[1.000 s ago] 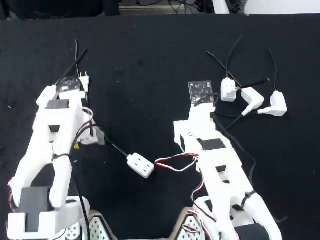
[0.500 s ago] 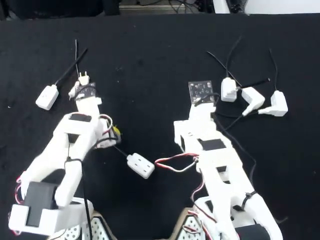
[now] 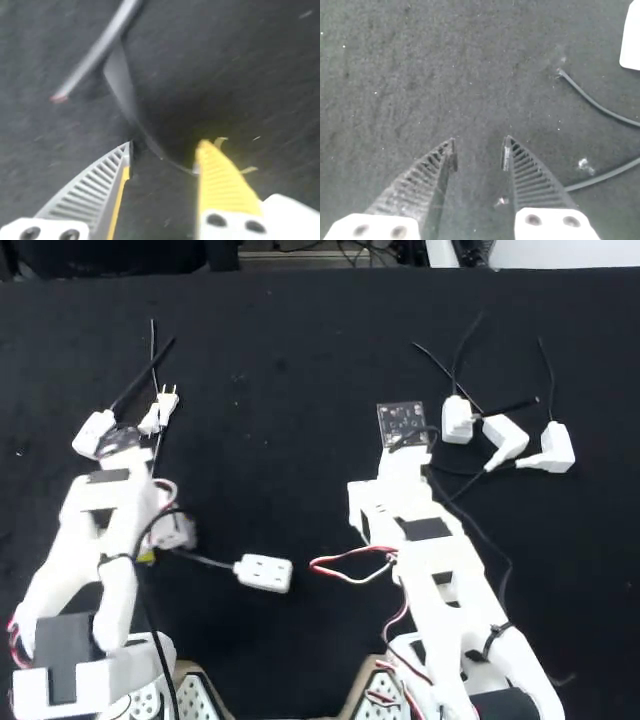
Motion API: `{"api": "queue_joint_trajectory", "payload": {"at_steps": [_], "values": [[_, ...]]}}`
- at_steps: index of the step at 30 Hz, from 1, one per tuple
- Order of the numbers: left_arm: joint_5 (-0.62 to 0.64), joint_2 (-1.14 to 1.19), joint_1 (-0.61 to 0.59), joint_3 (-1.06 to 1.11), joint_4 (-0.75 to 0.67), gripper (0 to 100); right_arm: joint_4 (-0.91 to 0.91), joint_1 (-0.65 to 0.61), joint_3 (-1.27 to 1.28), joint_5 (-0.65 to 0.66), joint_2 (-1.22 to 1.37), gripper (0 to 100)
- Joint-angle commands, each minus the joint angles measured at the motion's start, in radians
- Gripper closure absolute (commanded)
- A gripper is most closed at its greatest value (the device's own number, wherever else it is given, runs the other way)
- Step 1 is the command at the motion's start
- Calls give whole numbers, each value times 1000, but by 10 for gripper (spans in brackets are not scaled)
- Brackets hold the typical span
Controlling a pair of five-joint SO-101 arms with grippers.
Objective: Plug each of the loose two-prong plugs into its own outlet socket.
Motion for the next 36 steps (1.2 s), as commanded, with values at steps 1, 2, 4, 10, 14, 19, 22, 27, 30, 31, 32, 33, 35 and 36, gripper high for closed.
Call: {"api": "queue_joint_trajectory", "payload": {"at_steps": [1, 2, 4, 10, 14, 19, 22, 27, 30, 31, 32, 33, 35, 36], "values": [[-52, -92, -31, -8, 25, 833, 2, 3, -79, -2, -42, 855], [-63, -115, -28, -8, 25, 830, 25, -14, -82, 5, -42, 855], [-94, -161, -25, -10, 18, 830, 87, -75, -97, 29, -53, 855], [-158, -269, -31, 16, 9, 830, 255, -321, -70, 176, -208, 851], [-160, -273, -35, 107, -123, 830, 382, -482, -59, 203, -303, 753], [-152, -273, -142, 185, -267, 830, 462, -655, -59, 272, -286, 706], [-103, -281, -213, 208, -302, 830, 460, -740, -64, 290, -219, 706], [-8, -278, -251, 208, -307, 830, 443, -753, -107, 295, -79, 705], [-5, -273, -248, 214, -307, 830, 443, -753, -137, 295, -16, 708], [-5, -273, -248, 214, -307, 830, 442, -753, -147, 295, 4, 708], [-5, -273, -248, 216, -307, 830, 430, -753, -153, 295, 19, 709], [-5, -273, -248, 216, -307, 830, 411, -749, -157, 295, 38, 709], [-5, -273, -246, 216, -307, 830, 374, -732, -160, 304, 77, 709], [-5, -273, -246, 216, -305, 831, 359, -720, -160, 324, 97, 709]]}}
